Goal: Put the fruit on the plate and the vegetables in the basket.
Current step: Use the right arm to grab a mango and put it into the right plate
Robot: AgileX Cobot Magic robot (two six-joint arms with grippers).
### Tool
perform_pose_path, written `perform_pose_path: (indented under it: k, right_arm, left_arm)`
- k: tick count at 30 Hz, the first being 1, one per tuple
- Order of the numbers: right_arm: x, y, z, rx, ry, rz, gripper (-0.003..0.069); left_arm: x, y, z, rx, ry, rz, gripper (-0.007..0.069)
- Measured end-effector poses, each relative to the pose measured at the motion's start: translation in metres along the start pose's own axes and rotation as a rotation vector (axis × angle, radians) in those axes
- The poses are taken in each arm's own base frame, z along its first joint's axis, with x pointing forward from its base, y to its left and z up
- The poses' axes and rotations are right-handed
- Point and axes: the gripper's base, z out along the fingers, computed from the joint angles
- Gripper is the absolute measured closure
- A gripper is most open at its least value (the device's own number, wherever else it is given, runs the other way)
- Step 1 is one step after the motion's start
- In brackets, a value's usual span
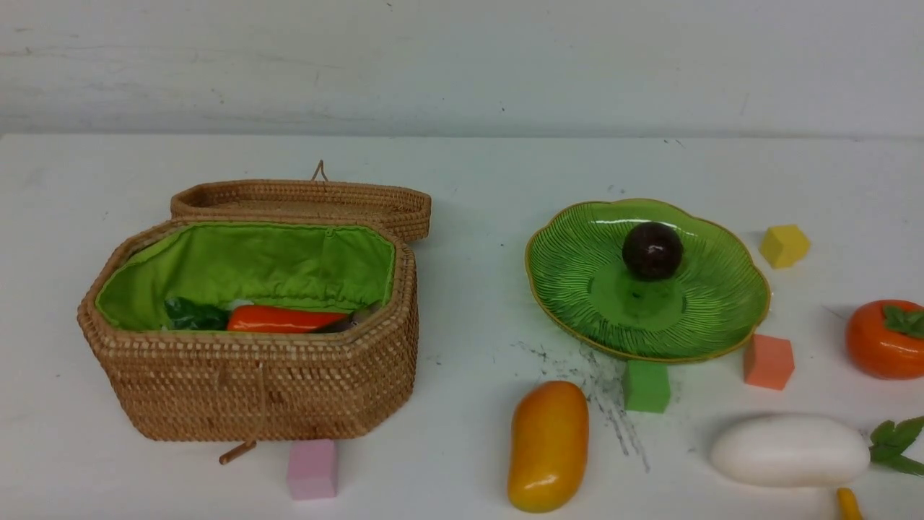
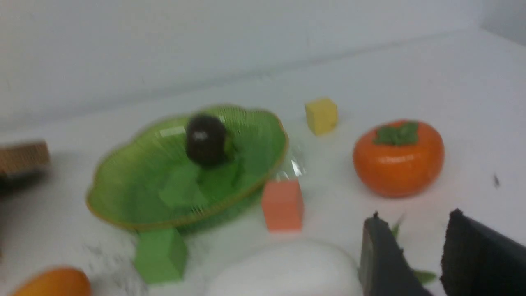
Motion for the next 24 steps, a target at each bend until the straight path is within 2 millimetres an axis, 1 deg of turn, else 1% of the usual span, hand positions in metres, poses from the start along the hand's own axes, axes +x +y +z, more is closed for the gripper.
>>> perform_pose_path:
  k: [3, 8, 9, 10, 13, 15, 16, 17, 18, 19, 20, 21, 23, 24]
  right_arm:
    - [-0.008, 0.001, 0.0, -0.015, -0.088, 0.054, 0.0417]
    - [-0.016, 0.002, -0.001, -0.029, -0.174, 0.063, 0.0417]
    - [-0.019, 0.002, -0.002, -0.034, -0.211, 0.067, 0.0417]
    - [-0.026, 0.003, -0.004, -0.047, -0.283, 0.083, 0.0417]
    - [-0.035, 0.004, -0.007, -0.067, -0.371, 0.109, 0.0417]
    - [-0.051, 0.009, -0.011, -0.087, -0.419, 0.135, 0.0417]
    - [-0.069, 0.013, -0.017, -0.101, -0.436, 0.145, 0.0417]
    - [-0.07, 0.014, -0.017, -0.101, -0.427, 0.146, 0.0417]
    - [-0.09, 0.02, -0.023, -0.108, -0.409, 0.151, 0.0417]
    - [-0.1, 0.023, -0.024, -0.107, -0.386, 0.151, 0.0417]
    - [-0.103, 0.024, -0.025, -0.109, -0.385, 0.151, 0.0417]
    - [-0.121, 0.029, -0.026, -0.103, -0.333, 0.148, 0.0417]
    - [-0.148, 0.037, -0.024, -0.087, -0.25, 0.128, 0.0417]
    - [-0.153, 0.038, -0.025, -0.087, -0.243, 0.125, 0.0417]
  left_arm:
    - [0.0, 0.0, 0.0, 0.0, 0.0, 0.0, 0.0577]
    - [0.0, 0.0, 0.0, 0.0, 0.0, 0.0, 0.0571]
    - [0.0, 0.0, 0.0, 0.0, 0.0, 0.0, 0.057]
    - [0.0, 0.0, 0.0, 0.0, 0.0, 0.0, 0.0567]
    - [0.0, 0.0, 0.0, 0.0, 0.0, 0.0, 0.0565]
    - [0.0, 0.0, 0.0, 0.0, 0.0, 0.0, 0.0564]
    - [0.0, 0.0, 0.0, 0.0, 0.0, 0.0, 0.0563]
    - [0.0, 0.0, 0.0, 0.0, 0.0, 0.0, 0.0563]
    - [0.0, 0.0, 0.0, 0.0, 0.0, 0.0, 0.0559]
    - [0.0, 0.0, 0.0, 0.0, 0.0, 0.0, 0.0557]
    - [0.0, 0.0, 0.0, 0.0, 0.0, 0.0, 0.0557]
    - [0.0, 0.0, 0.0, 0.0, 0.0, 0.001, 0.0554]
    - [0.0, 0.0, 0.0, 0.0, 0.0, 0.001, 0.0553]
    - [0.0, 0.0, 0.0, 0.0, 0.0, 0.001, 0.0553]
